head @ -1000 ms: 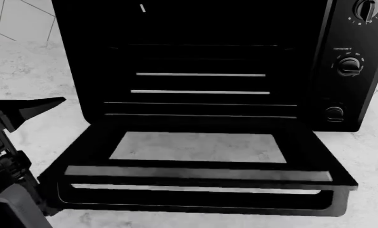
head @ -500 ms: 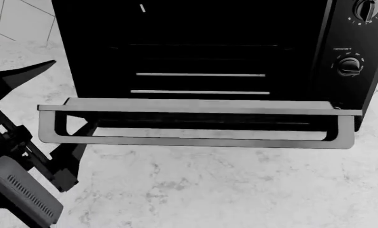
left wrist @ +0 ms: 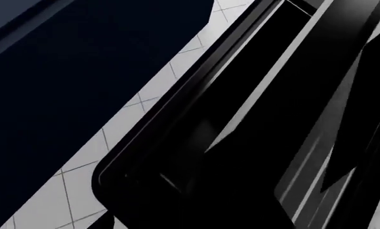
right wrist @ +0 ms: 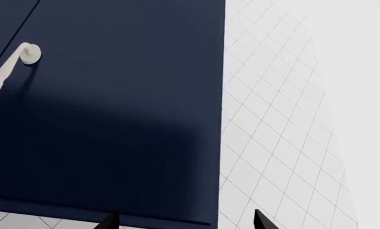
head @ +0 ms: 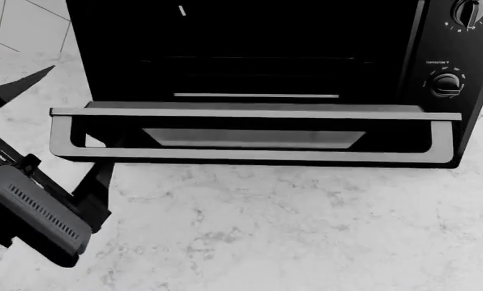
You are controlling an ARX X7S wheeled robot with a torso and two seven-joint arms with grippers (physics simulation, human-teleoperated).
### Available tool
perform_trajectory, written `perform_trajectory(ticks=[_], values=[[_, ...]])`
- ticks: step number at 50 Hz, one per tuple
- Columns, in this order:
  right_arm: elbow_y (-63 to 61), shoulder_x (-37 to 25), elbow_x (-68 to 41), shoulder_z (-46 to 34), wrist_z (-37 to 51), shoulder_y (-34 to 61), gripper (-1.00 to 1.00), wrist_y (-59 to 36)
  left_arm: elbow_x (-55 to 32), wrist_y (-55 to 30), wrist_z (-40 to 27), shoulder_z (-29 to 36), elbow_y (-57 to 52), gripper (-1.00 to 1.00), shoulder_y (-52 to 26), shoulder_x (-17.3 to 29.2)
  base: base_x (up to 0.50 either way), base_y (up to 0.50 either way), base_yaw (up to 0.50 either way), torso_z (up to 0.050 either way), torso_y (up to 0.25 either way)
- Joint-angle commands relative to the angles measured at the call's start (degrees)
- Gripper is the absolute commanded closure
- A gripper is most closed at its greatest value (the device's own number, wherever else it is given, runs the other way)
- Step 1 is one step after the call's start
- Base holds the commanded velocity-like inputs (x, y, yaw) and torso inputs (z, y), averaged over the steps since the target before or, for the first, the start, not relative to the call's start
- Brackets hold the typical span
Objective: Close the toaster oven door.
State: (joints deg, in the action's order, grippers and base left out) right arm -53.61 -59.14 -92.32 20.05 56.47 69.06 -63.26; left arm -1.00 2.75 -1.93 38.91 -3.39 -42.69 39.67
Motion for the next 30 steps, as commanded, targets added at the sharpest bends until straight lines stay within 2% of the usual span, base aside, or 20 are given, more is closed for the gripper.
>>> perform_trajectory(ticks=[1,16,30], values=[[0.0,0.0,0.4,1.0,-0.6,-0.9,-1.00,0.2,-6.8,-12.1,-3.2,-3.7,-9.5,-1.00,0.8,-1.2,0.00,0.00,0.00,0.000,0.000],[-0.4,-0.2,0.2,2.8,-0.8,-2.6,-1.00,0.6,-11.2,-23.0,-9.5,-6.0,-16.5,-1.00,3.7,-4.1,0.00,0.00,0.00,0.001,0.003],[-0.7,-0.3,-0.1,4.5,-0.9,-4.1,-1.00,0.8,-12.3,-22.6,-13.6,-7.8,-11.2,-1.00,2.6,-10.1,0.00,0.00,0.00,0.001,0.002]])
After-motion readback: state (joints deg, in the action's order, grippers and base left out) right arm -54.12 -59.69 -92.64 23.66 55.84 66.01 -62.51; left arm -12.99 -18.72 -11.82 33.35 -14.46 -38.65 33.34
